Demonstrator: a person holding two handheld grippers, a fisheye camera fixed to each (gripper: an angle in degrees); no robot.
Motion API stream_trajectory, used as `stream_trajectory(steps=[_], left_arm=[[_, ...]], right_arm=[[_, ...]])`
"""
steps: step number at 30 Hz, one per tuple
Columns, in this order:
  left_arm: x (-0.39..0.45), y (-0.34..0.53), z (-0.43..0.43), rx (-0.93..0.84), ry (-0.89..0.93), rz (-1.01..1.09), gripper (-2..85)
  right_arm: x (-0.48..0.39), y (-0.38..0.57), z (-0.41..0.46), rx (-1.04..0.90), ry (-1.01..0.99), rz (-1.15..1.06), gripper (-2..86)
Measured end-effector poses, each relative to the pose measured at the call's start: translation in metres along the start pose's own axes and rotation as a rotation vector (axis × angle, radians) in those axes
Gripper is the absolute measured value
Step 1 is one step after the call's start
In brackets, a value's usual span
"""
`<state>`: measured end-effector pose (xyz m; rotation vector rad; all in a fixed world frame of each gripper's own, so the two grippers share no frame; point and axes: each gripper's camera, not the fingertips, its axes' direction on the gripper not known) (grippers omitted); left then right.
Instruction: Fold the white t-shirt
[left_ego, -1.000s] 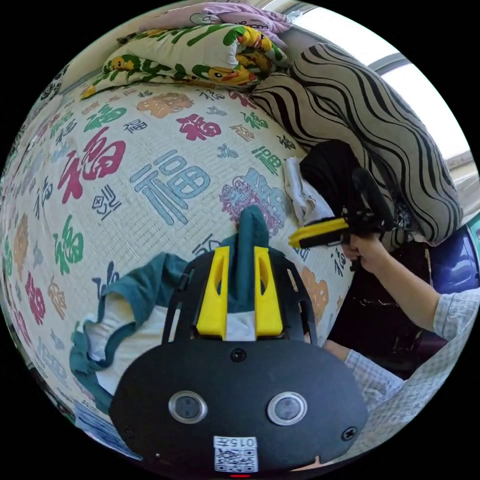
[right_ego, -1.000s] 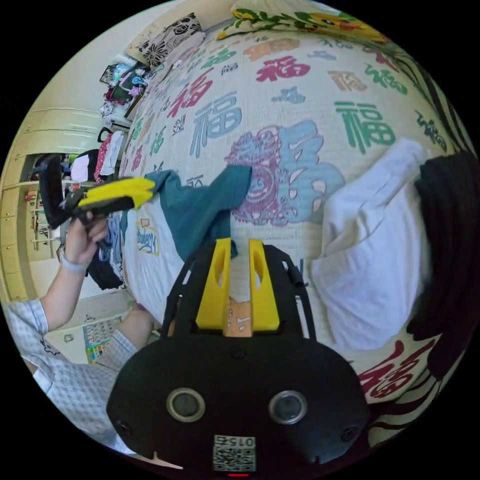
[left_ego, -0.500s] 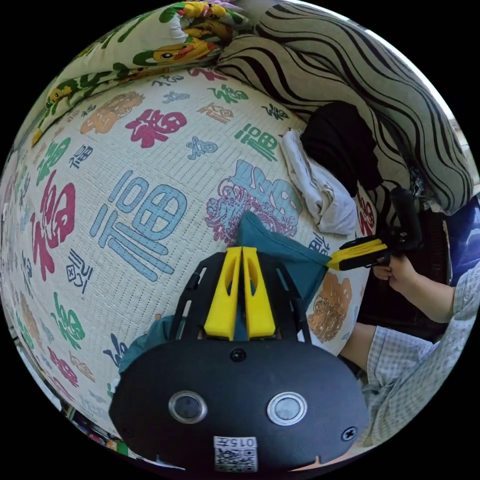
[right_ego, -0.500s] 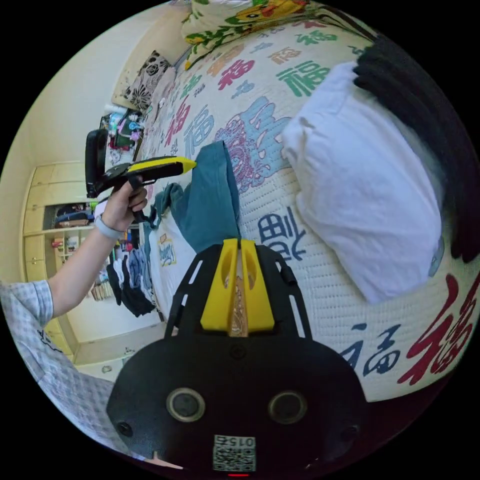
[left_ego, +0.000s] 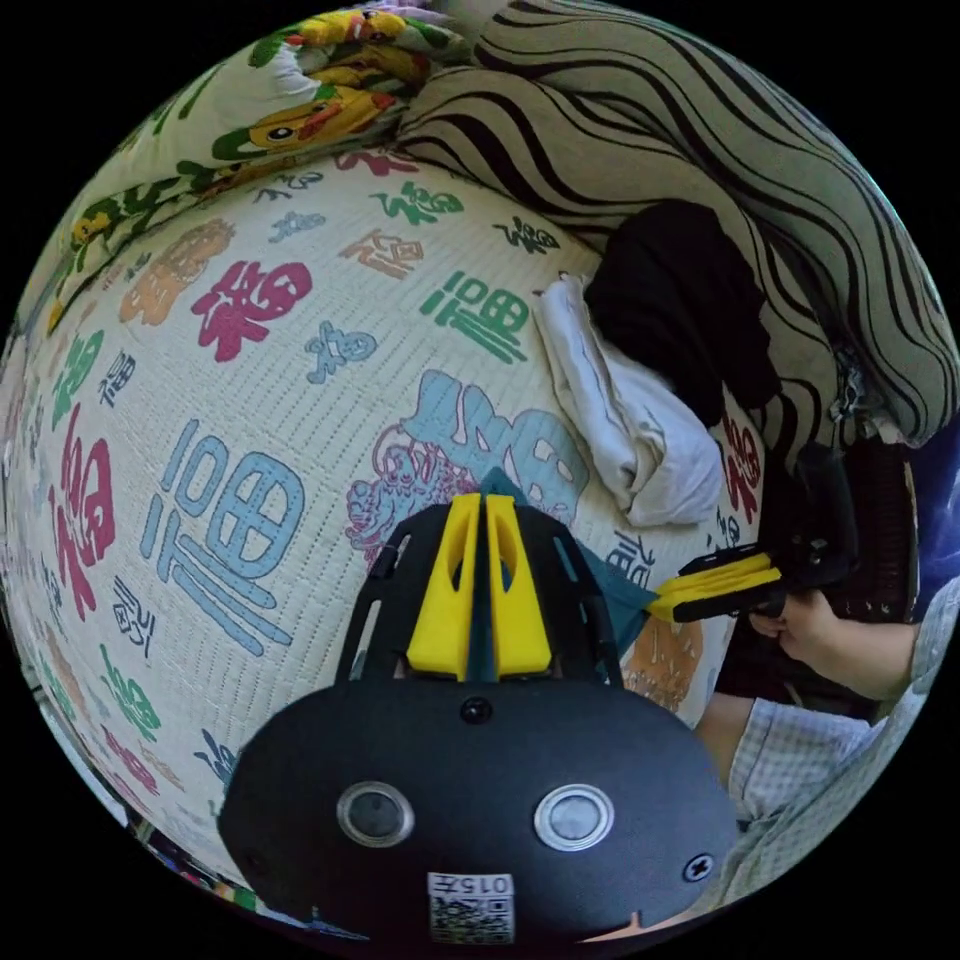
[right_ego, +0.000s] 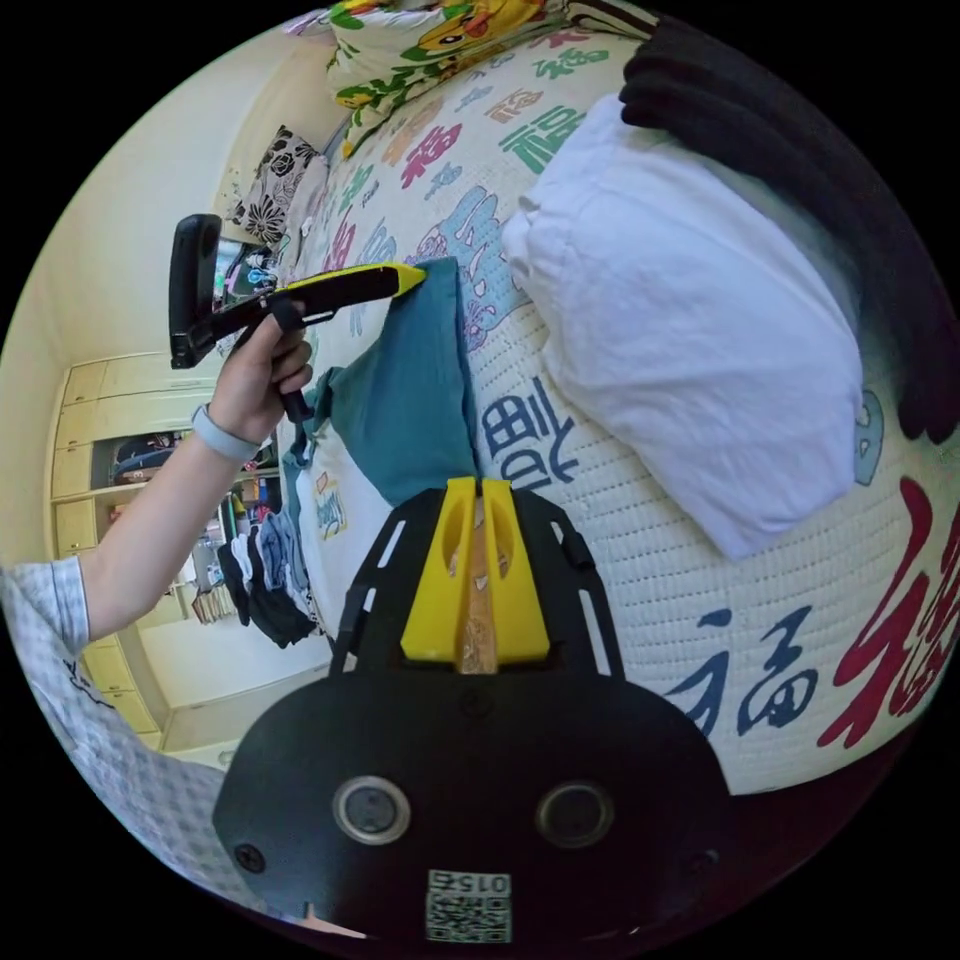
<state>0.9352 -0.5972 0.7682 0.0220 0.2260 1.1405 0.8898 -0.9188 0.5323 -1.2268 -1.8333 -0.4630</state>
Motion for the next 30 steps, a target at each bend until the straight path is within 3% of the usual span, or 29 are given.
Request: stream_trajectory(steps=[5,12,17,23,25,30], left_arm=[[0.009,-0.008,0.013,-0.03,-0.103,-0.048,-0.2],[-0.017,0.061,-0.076,0.492,-0.027,-0.266,-0.2],[-0.052,0.055,-0.111,0.482,0.204,-0.248,0.9],[-0.084,0.108,-0.124,0.376,0.252,-0.262,0.0],[-0.089,0.127,-0.114,0.243,0.197,-0.253,0.0],[-0.086,0.149,-0.105,0.148,0.22,-0.215,-0.1]], right_arm=[[0.003,-0.008,0.018,-0.054,0.038,0.032,-0.6],[0.005,-0.015,0.041,-0.033,0.089,0.099,-0.5],[-0.016,-0.02,0.057,-0.01,0.199,0.164,0.5],[-0.056,-0.06,0.096,0.019,0.162,0.015,7.3],[-0.069,-0.079,0.128,-0.034,0.132,-0.025,7.7],[-0.082,-0.097,0.175,-0.075,0.26,-0.083,1.2]])
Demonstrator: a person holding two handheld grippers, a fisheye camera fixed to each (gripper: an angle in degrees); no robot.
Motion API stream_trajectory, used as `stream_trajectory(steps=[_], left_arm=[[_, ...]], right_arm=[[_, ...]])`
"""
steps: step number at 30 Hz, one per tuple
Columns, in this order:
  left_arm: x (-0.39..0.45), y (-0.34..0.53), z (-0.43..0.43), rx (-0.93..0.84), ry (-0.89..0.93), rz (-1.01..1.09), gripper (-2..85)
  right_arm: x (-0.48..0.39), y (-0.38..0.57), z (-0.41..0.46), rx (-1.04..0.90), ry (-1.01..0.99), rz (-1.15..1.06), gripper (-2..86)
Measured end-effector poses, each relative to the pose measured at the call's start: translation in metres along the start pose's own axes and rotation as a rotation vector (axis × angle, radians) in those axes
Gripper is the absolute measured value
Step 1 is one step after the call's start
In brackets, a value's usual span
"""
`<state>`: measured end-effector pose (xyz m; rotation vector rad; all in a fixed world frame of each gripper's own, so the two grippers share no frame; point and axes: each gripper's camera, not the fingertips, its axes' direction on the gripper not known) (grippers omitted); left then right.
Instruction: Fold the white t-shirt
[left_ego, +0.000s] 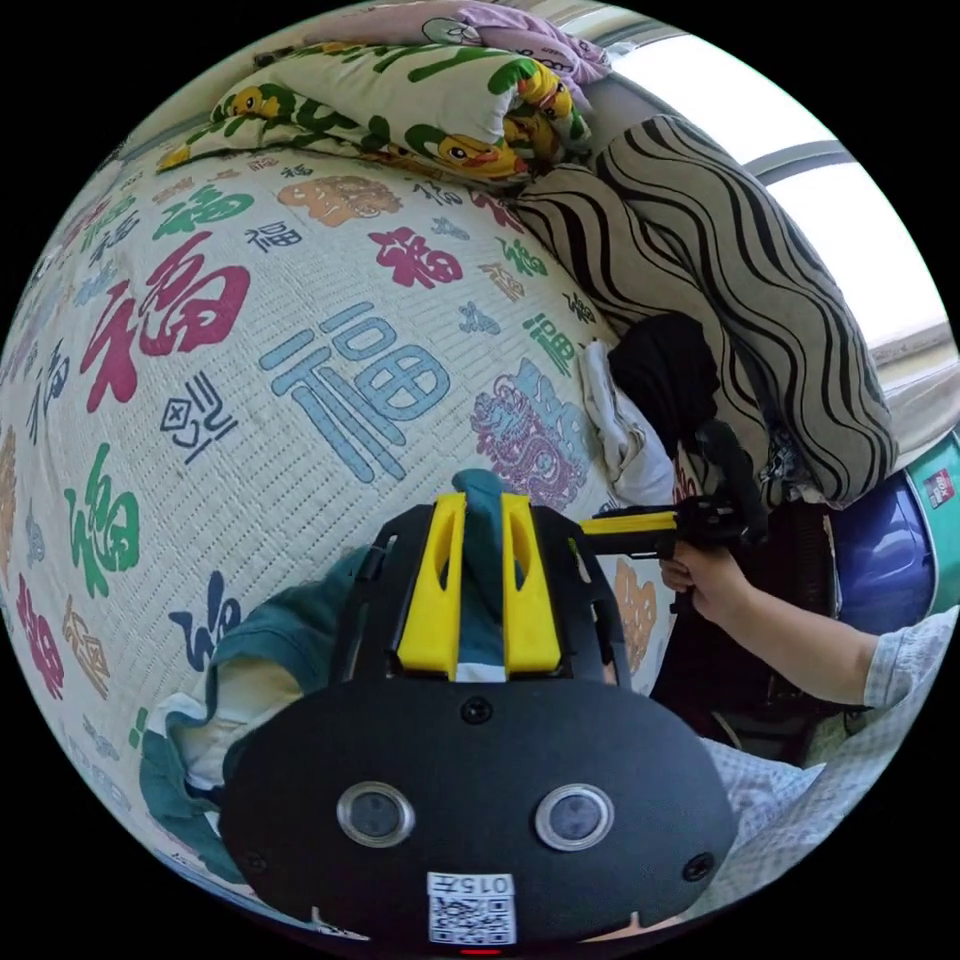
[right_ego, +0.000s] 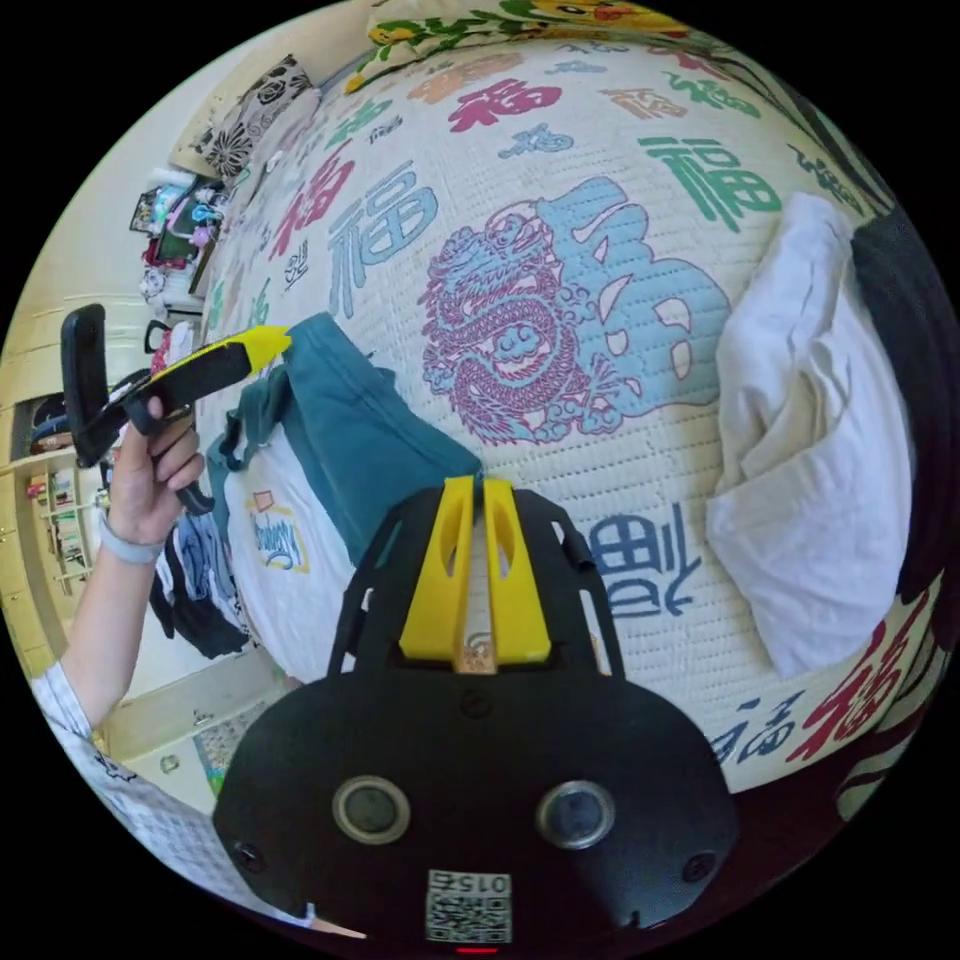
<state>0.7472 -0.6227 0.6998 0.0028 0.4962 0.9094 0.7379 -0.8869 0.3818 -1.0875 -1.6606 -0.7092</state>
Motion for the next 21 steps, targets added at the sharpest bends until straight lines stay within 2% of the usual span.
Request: stream_trajectory(steps=[5,7,13,21], left_arm=[[0.022,-0.004,-0.007,0.035,-0.001,0.091,-0.4],[0.037,-0.01,-0.005,0.021,0.017,0.14,-0.5],[0.07,-0.009,0.019,-0.176,-0.084,0.283,-0.5],[0.097,-0.003,-0.027,-0.221,-0.148,0.5,-0.2]], right_arm=[[0.018,0.02,-0.001,0.141,-0.061,0.122,-0.3],[0.033,0.037,0.009,0.188,-0.143,0.208,-0.4],[0.041,0.043,0.073,0.188,-0.21,0.324,-0.5],[0.031,0.037,0.143,0.219,-0.207,0.39,-0.6]])
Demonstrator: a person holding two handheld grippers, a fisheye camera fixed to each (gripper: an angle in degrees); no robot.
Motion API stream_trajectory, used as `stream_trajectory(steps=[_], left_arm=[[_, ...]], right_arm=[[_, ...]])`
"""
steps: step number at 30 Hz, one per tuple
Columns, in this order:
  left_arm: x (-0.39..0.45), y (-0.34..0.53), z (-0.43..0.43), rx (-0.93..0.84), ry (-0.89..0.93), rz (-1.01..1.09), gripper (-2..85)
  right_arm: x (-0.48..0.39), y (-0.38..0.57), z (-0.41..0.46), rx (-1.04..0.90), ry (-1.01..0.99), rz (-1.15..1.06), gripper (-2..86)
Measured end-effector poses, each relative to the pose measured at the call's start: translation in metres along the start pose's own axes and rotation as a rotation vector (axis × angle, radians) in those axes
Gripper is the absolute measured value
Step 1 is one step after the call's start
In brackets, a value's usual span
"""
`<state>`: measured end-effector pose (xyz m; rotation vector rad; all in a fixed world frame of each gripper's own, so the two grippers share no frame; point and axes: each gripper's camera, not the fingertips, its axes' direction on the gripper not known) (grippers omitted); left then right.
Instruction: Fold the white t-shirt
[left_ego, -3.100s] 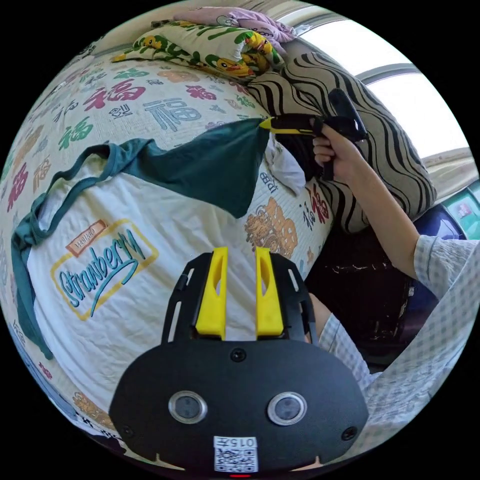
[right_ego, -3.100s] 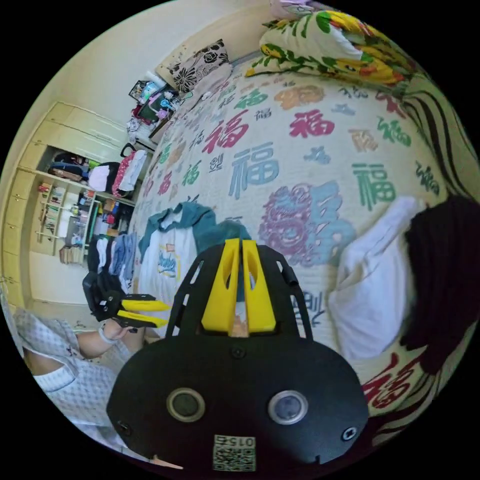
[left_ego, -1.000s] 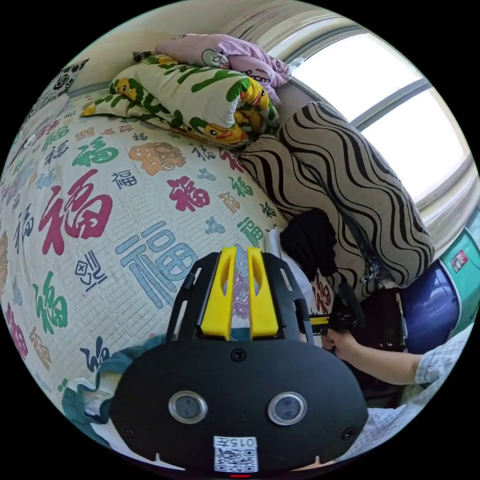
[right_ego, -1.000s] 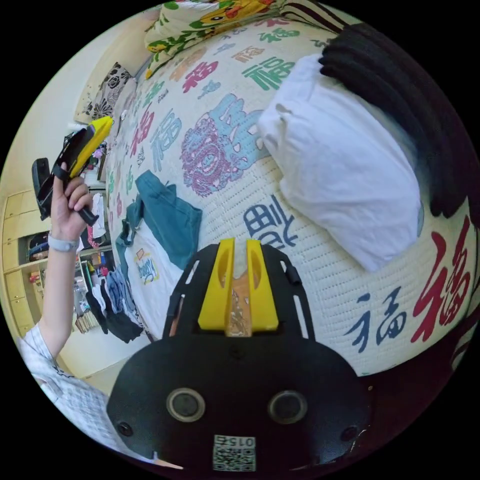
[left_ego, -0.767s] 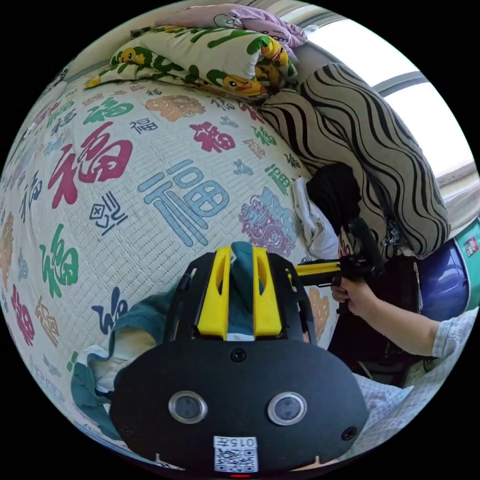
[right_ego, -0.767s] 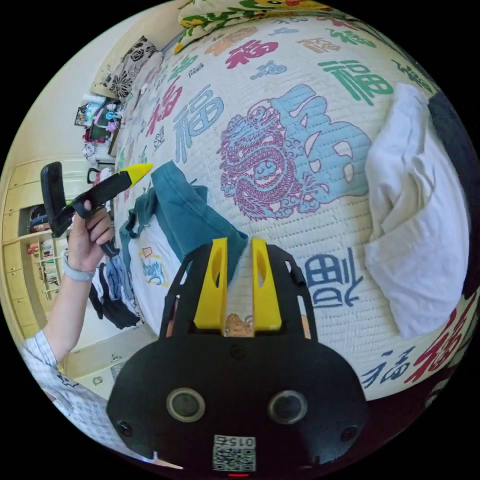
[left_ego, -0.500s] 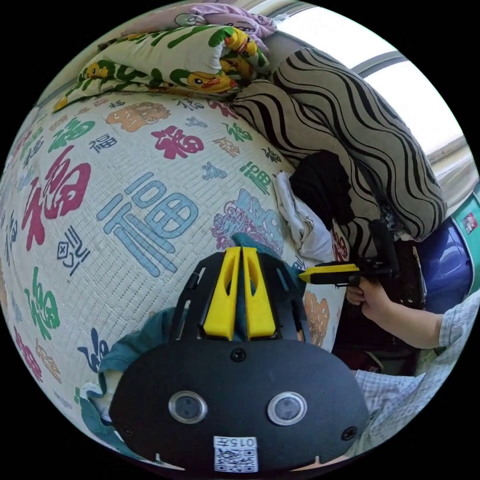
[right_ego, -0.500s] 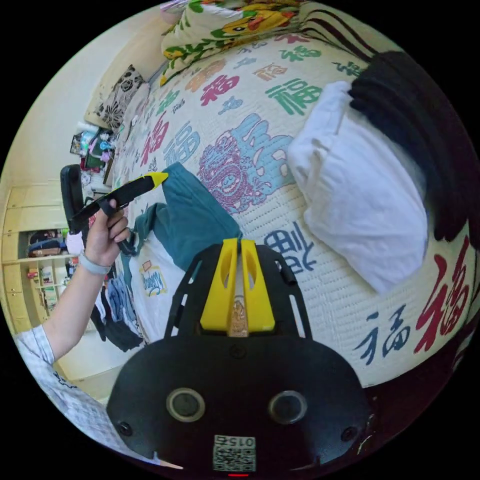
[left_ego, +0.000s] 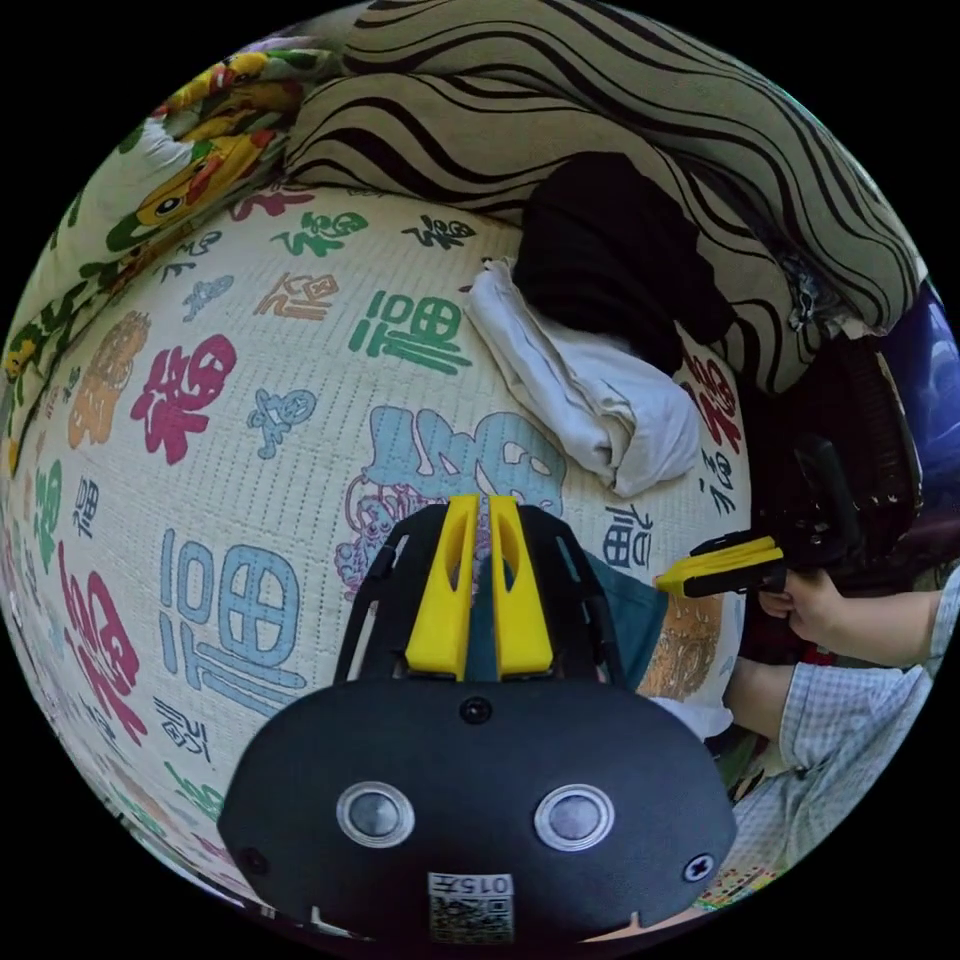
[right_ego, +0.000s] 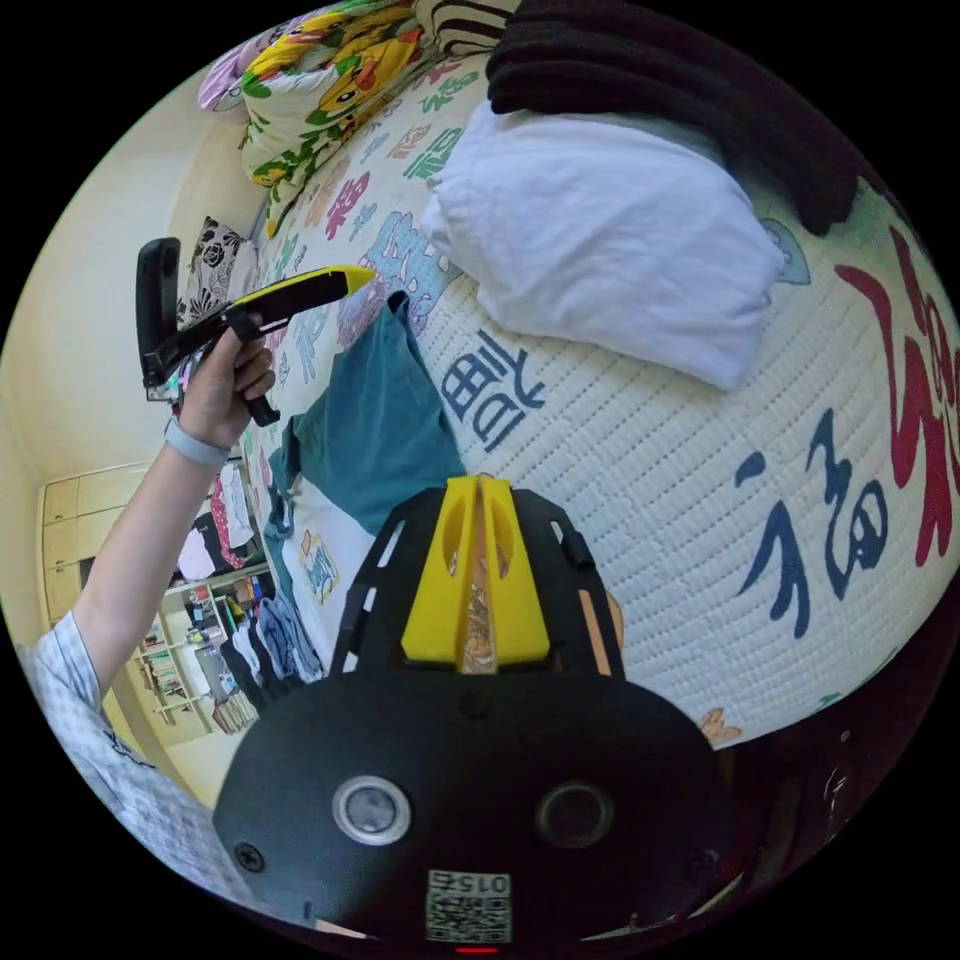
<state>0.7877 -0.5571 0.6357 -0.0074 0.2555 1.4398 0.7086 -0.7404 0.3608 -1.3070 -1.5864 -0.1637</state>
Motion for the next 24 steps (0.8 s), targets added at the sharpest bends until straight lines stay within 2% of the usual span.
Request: stream_trajectory(steps=[5,9,12,17,19,22,24], left_arm=[[-0.013,0.04,-0.067,0.158,0.071,-0.094,0.4],[-0.019,0.143,-0.145,0.437,0.192,-0.287,1.6],[-0.011,0.256,-0.183,0.536,0.131,-0.503,3.5],[0.017,0.472,-0.227,0.474,-0.075,-0.997,5.8],[0.033,0.58,-0.249,0.419,-0.17,-1.262,6.4],[0.05,0.689,-0.276,0.395,-0.244,-1.475,6.8],[0.052,0.739,-0.286,0.394,-0.223,-1.541,6.8]], right_arm=[[0.013,0.001,0.031,0.029,-0.029,0.038,-0.5],[-0.006,0.008,0.057,0.008,0.028,-0.09,-0.4],[-0.041,0.013,0.087,-0.06,0.056,-0.241,-0.1],[-0.136,0.02,0.178,-0.27,0.049,-0.569,1.7],[-0.196,0.029,0.239,-0.367,0.052,-0.754,3.5],[-0.276,0.047,0.322,-0.479,0.017,-0.957,5.9],[-0.327,0.066,0.376,-0.538,-0.006,-1.087,7.1]])
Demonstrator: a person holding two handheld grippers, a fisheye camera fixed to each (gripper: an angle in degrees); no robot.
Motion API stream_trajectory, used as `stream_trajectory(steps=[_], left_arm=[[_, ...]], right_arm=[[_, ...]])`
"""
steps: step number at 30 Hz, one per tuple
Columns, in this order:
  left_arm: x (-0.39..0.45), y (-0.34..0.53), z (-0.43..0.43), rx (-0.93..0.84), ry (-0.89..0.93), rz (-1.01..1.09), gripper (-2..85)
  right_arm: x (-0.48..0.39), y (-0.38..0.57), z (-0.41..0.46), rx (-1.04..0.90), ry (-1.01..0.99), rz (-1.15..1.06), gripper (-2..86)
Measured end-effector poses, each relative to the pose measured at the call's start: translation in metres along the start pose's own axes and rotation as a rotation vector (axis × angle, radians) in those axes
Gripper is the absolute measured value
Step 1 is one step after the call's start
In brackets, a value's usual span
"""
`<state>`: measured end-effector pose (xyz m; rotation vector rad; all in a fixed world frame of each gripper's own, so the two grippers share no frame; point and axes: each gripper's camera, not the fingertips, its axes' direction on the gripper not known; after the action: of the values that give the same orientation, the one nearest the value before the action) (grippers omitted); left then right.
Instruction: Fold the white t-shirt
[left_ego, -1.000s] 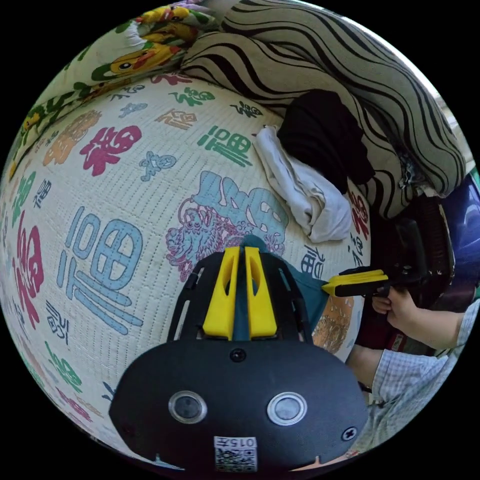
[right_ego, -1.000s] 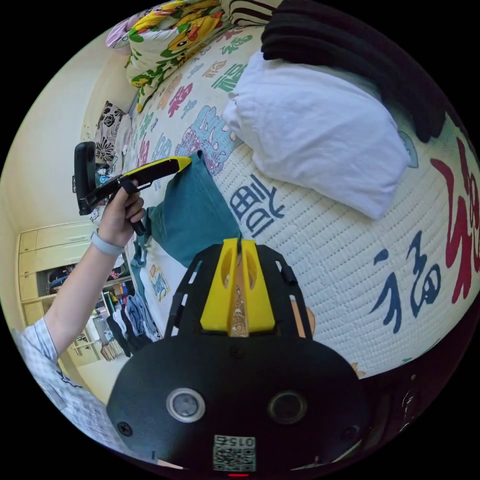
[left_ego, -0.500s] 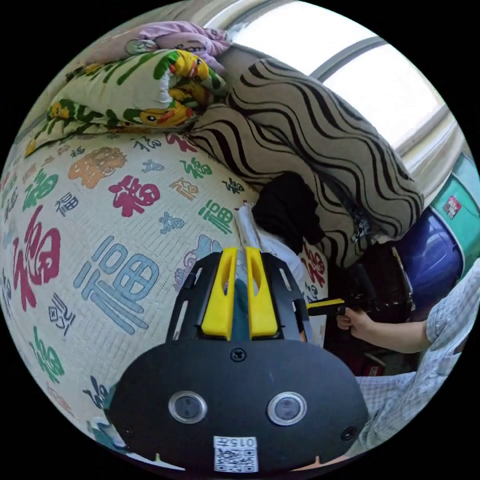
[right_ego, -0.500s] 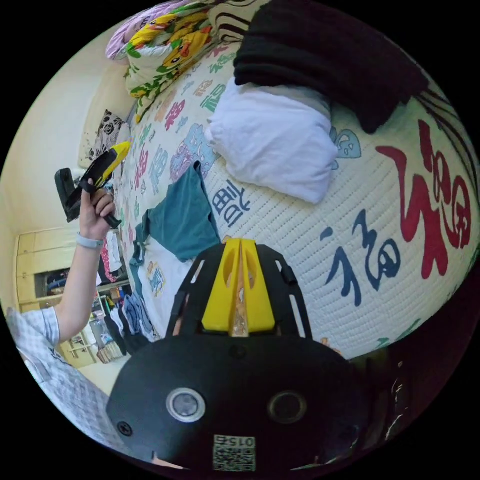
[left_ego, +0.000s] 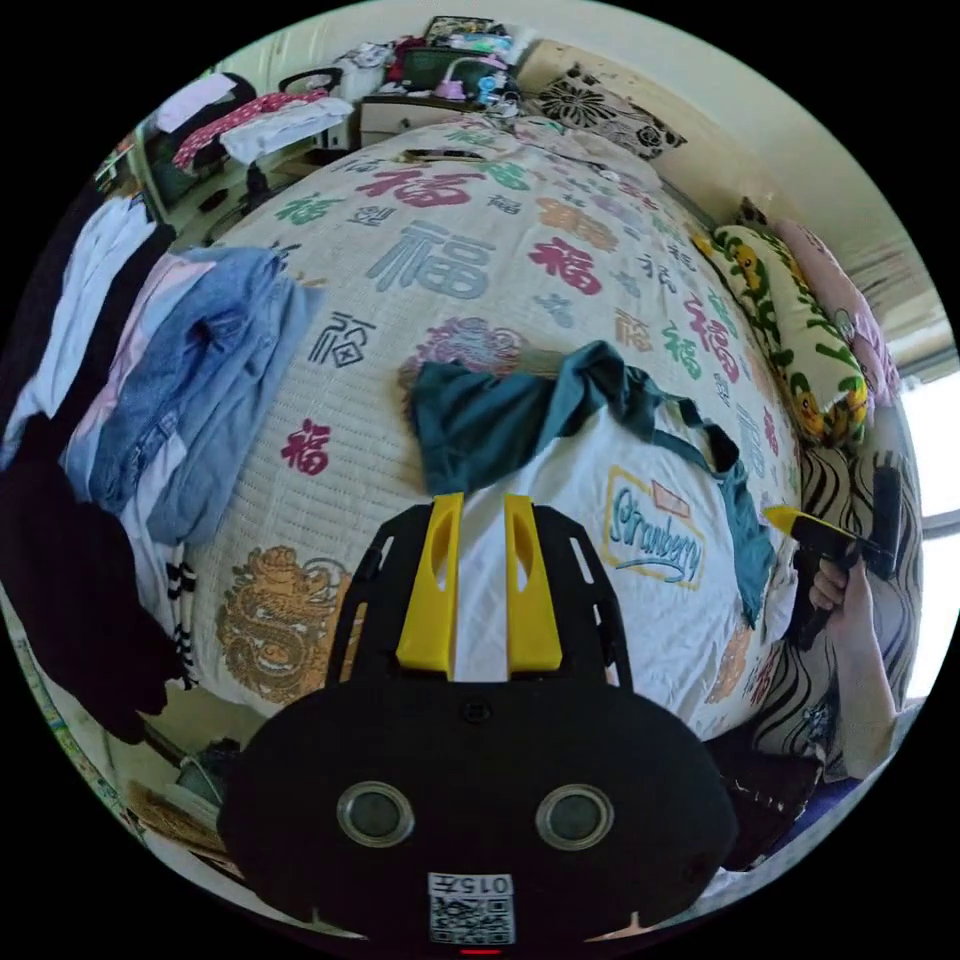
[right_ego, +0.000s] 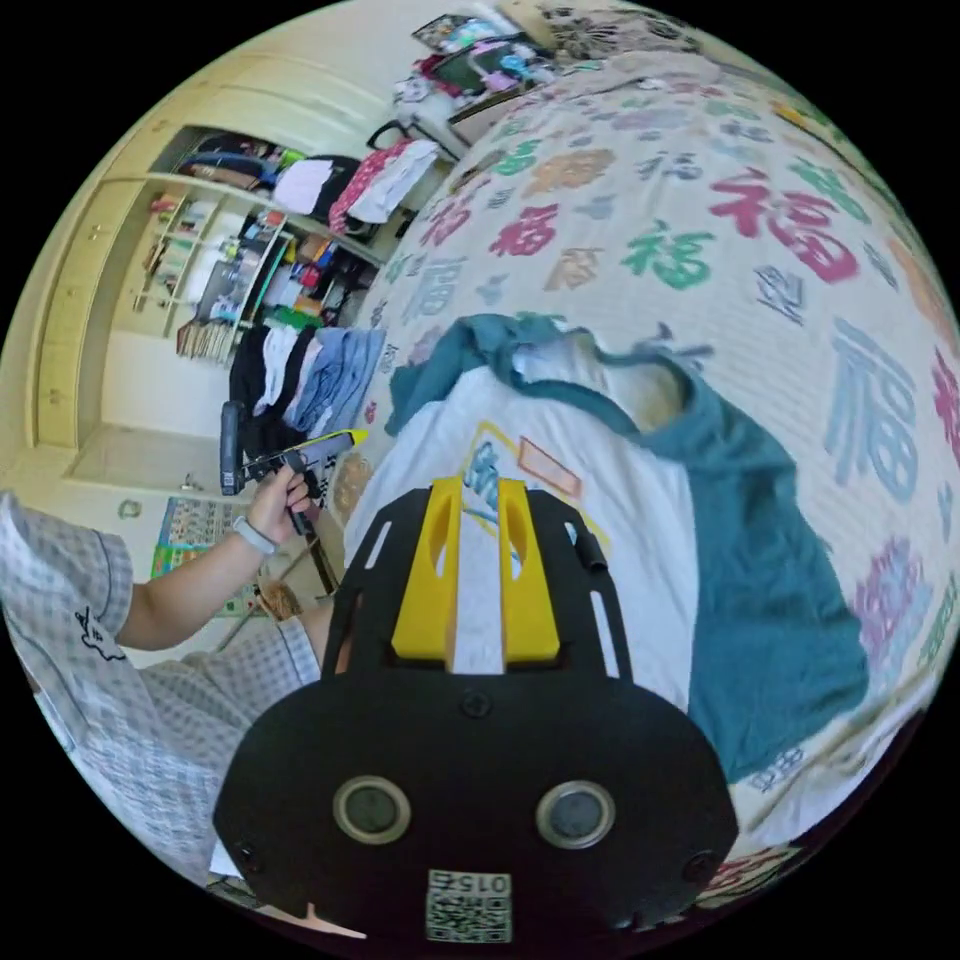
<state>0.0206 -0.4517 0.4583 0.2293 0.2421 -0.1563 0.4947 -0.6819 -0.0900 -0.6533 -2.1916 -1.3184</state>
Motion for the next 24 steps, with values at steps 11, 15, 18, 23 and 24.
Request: stream_trajectory(steps=[11,15,18,23,24], left_arm=[[-0.159,-0.022,-0.068,0.016,0.24,-0.11,5.5],[-0.202,-0.029,-0.094,0.031,0.333,-0.121,6.1],[-0.219,-0.045,-0.106,0.031,0.378,-0.058,9.0],[-0.231,-0.085,-0.113,0.025,0.455,0.041,12.1],[-0.231,-0.095,-0.114,0.035,0.505,0.063,12.2]], right_arm=[[-0.121,-0.164,0.322,-0.765,0.388,-0.684,5.0],[-0.114,-0.2,0.332,-0.725,0.389,-0.679,0.7],[-0.094,-0.248,0.296,-0.54,0.312,-0.52,0.3],[-0.062,-0.314,0.261,-0.402,0.209,-0.378,0.1],[-0.058,-0.324,0.261,-0.402,0.211,-0.376,0.1]])
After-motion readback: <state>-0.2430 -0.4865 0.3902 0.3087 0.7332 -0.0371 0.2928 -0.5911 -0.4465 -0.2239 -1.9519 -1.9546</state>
